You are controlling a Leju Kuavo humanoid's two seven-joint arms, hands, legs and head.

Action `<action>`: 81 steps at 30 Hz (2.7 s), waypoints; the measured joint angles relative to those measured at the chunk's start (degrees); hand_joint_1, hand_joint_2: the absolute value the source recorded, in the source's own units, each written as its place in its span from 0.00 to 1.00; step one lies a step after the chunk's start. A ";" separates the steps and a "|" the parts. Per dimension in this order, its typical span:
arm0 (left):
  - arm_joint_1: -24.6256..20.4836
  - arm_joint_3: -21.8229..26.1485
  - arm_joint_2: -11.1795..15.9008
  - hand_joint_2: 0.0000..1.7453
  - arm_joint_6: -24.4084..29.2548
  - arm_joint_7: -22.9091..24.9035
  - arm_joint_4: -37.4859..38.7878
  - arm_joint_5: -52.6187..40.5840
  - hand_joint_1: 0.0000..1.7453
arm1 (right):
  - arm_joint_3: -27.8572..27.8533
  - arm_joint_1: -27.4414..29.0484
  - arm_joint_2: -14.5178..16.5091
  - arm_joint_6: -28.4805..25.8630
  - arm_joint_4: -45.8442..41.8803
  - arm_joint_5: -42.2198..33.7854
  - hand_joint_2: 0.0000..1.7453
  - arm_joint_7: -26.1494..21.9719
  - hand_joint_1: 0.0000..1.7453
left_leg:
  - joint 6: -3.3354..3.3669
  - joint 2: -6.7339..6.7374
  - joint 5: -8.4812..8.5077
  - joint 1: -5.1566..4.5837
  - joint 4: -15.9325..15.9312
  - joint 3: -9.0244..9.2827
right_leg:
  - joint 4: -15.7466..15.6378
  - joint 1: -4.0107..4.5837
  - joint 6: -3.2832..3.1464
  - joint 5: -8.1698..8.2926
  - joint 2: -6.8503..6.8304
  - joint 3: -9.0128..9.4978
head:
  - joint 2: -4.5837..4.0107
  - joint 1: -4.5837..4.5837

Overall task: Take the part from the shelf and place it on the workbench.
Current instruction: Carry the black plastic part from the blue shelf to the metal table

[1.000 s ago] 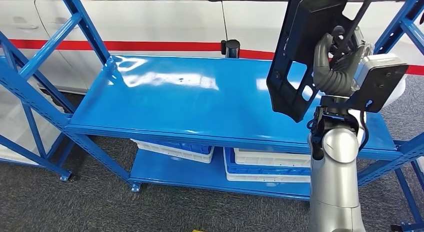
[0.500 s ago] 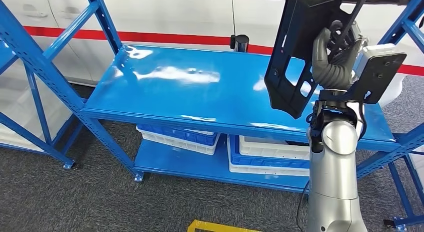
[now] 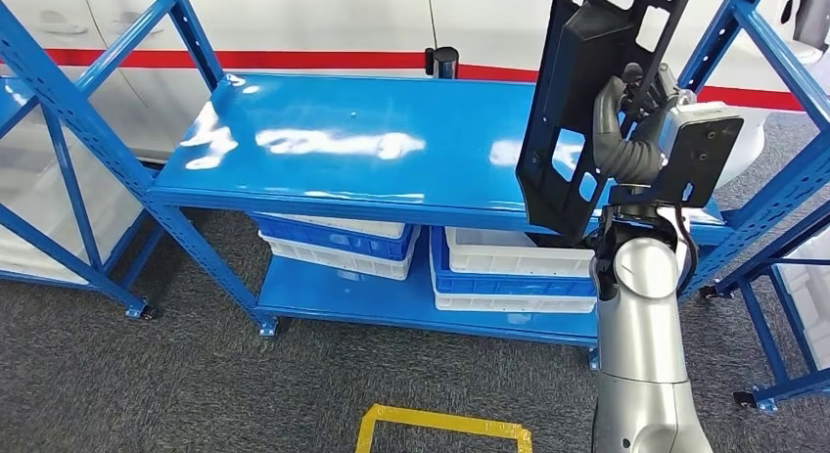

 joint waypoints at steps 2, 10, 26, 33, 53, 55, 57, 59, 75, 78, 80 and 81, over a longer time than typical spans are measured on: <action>-0.04 0.00 0.01 1.00 -0.02 -0.01 0.01 -0.01 0.00 | -0.06 0.32 -0.01 0.00 0.33 -0.05 1.00 -0.03 1.00 | -0.05 0.01 0.37 0.05 2.31 1.09 | 0.05 0.10 0.13 0.99 0.00 -1.22 | -0.01 0.01; -0.62 0.00 0.24 1.00 0.46 0.16 0.02 -0.58 0.00 | -0.90 1.37 -0.05 0.40 0.56 -1.89 1.00 -2.28 1.00 | 2.64 -0.38 3.99 -0.73 -15.13 12.88 | -0.24 0.24 2.69 3.95 -0.17 -3.42 | -0.01 0.05; 0.16 0.03 0.10 1.00 1.01 -0.20 0.04 -0.80 0.00 | -1.86 3.70 -0.11 0.87 0.87 -2.40 1.00 -2.44 1.00 | 1.75 0.11 12.08 -0.73 -14.14 2.79 | -1.23 0.65 1.00 -3.40 -0.03 4.25 | -0.01 0.31; 0.13 0.00 0.12 1.00 1.17 0.97 0.04 -2.07 0.00 | -3.25 4.91 -0.03 1.07 1.84 -2.67 1.00 -2.00 1.00 | 0.10 -0.12 1.91 0.13 2.37 1.20 | -1.02 0.33 0.22 1.39 -0.21 -0.84 | -0.01 0.13; 0.44 0.00 0.15 1.00 1.02 -0.55 0.02 -2.17 0.00 | -7.72 7.09 -0.85 2.36 2.26 -4.97 1.00 -3.26 1.00 | 3.06 0.12 11.62 -1.16 -15.03 4.41 | -1.08 0.81 3.07 -3.53 0.03 5.33 | -0.02 0.55; 0.65 0.00 0.23 1.00 1.10 -0.60 0.02 -2.11 0.00 | -8.01 7.34 -0.77 2.58 2.31 -5.38 1.00 -3.49 1.00 | 2.54 0.01 12.67 -1.19 -15.14 3.96 | -2.13 0.79 2.40 -3.45 0.09 5.18 | -0.02 0.41; 1.01 0.00 0.24 1.00 1.22 -0.62 0.03 -1.95 0.00 | -8.29 7.60 -0.72 2.89 2.33 -5.93 1.00 -3.93 1.00 | 1.83 -0.17 11.10 -0.97 -14.04 3.07 | -2.01 0.38 1.54 -2.40 -0.06 4.31 | -0.02 0.32; 1.24 0.02 0.22 1.00 1.46 -0.61 0.03 -1.70 0.00 | -8.58 8.12 -0.64 3.20 2.33 -6.50 1.00 -4.47 1.00 | 1.06 -0.24 5.45 -0.64 -8.51 1.40 | -1.97 0.19 0.69 -1.17 -0.20 3.23 | -0.02 0.14; 0.95 1.90 -0.07 1.00 4.05 0.07 0.02 0.49 0.00 | -8.28 10.02 0.67 5.29 3.09 -7.57 1.00 -6.29 1.00 | 4.22 0.08 6.94 -0.63 -16.58 10.80 | 7.48 0.57 2.07 -3.76 -0.18 -6.04 | -0.01 0.74; 0.96 2.33 -0.19 1.00 4.68 0.43 0.02 0.78 0.00 | -8.16 10.01 0.74 5.34 3.65 -8.22 1.00 -6.33 1.00 | 4.13 0.18 8.85 -0.71 -16.22 8.18 | 15.45 0.46 3.00 -5.88 -0.17 -6.37 | -0.02 0.82; 0.95 2.72 -0.28 1.00 5.04 0.56 0.02 0.93 0.00 | -8.03 9.76 0.88 5.36 4.05 -8.74 1.00 -6.33 1.00 | 3.74 0.21 9.99 -0.64 -15.67 6.30 | 12.19 0.37 4.24 -3.25 -0.17 -2.59 | -0.01 0.83; 0.95 2.85 -0.28 1.00 5.18 0.58 0.01 0.98 0.00 | -7.93 9.51 0.99 5.35 4.19 -8.94 1.00 -6.31 1.00 | 3.45 0.21 10.46 -0.68 -15.26 5.40 | 8.18 0.30 4.44 -2.78 -0.17 0.40 | -0.01 0.85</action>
